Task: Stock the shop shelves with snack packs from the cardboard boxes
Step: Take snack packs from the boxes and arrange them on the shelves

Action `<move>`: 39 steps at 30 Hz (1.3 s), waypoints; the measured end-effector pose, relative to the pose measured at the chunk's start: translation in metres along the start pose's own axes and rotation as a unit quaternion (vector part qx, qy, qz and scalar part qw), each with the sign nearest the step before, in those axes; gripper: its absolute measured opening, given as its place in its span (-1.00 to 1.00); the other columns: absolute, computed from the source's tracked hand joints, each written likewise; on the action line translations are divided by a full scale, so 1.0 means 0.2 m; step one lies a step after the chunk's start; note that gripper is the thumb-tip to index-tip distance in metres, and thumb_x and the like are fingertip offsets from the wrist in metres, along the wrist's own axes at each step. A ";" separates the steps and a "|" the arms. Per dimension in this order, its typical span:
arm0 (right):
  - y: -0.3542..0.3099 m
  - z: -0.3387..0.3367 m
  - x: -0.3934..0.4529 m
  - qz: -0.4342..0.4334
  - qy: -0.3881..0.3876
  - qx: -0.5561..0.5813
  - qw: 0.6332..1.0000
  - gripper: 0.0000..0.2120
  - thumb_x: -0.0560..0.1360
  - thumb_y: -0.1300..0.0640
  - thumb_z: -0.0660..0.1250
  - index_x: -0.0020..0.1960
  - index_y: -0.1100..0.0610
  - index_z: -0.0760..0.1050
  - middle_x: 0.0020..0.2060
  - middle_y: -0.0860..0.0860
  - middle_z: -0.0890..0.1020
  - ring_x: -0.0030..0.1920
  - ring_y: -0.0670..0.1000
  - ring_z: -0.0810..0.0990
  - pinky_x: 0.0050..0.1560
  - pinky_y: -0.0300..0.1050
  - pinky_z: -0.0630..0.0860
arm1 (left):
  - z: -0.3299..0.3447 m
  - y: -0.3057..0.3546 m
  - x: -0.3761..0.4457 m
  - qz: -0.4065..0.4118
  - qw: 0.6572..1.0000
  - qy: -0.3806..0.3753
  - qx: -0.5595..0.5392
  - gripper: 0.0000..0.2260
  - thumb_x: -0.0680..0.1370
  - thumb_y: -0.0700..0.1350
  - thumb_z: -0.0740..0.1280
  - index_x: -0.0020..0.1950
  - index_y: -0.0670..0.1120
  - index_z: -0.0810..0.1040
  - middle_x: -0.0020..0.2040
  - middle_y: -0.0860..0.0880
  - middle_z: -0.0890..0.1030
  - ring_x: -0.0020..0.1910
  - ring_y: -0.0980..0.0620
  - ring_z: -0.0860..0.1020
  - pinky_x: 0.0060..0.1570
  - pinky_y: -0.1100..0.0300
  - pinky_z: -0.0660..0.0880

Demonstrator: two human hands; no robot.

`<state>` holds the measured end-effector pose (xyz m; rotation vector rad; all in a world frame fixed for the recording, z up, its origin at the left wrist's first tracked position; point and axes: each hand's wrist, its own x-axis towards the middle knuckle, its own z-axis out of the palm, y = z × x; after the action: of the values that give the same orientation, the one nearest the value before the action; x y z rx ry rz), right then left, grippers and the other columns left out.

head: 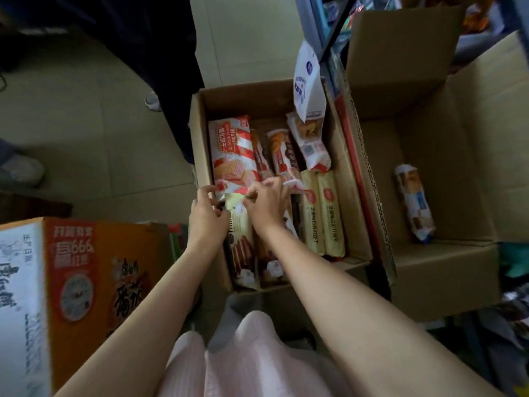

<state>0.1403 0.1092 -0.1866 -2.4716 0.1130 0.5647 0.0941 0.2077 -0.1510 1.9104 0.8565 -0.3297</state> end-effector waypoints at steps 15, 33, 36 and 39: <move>0.39 -1.66 -0.79 -0.107 0.315 0.202 0.921 -0.69 0.49 0.26 0.30 -0.30 -0.03 0.28 -0.32 0.00 0.50 -0.28 0.00 0.58 -0.31 -0.04 0.62 | 0.52 0.76 -0.92 0.276 0.955 -0.105 -0.013 -0.63 0.50 -0.17 0.28 0.31 -0.06 0.38 0.14 -0.06 0.52 0.11 -0.10 0.51 0.14 -0.03 0.46; 1.24 -3.00 -3.58 -0.091 0.668 0.111 0.730 -0.83 0.38 0.18 0.48 -0.08 0.03 0.54 -0.12 -0.07 0.65 -0.06 -0.09 0.62 0.01 -0.20 0.52 | 1.14 1.57 -3.83 0.682 0.552 -0.441 -0.193 -0.77 0.48 -0.30 0.36 -0.03 0.01 0.43 -0.13 0.12 0.49 -0.32 0.39 0.48 -0.22 0.53 0.38; 1.25 -3.16 -3.87 -0.100 0.732 0.071 0.670 -0.86 0.42 0.14 0.45 -0.07 0.02 0.53 -0.09 -0.08 0.64 -0.09 -0.12 0.60 -0.07 -0.32 0.52 | 1.15 1.70 -4.08 0.708 0.524 -0.413 -0.232 -0.79 0.49 -0.34 0.29 0.08 -0.12 0.46 -0.09 0.10 0.50 -0.23 0.27 0.47 -0.20 0.54 0.37; 1.30 -3.37 -4.07 -0.083 0.789 -0.005 0.608 -0.76 0.42 0.12 0.45 0.05 0.15 0.55 -0.01 0.01 0.63 -0.04 -0.04 0.59 -0.06 -0.27 0.50 | 1.17 1.88 -4.25 0.715 0.498 -0.425 -0.245 -0.78 0.51 -0.36 0.21 0.08 -0.10 0.42 -0.13 0.08 0.48 -0.25 0.19 0.42 -0.29 0.53 0.37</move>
<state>-0.4005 -0.5273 0.5109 -2.1096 0.5213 -1.7976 -0.2245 -0.4563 0.4640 1.0440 -1.2585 0.0767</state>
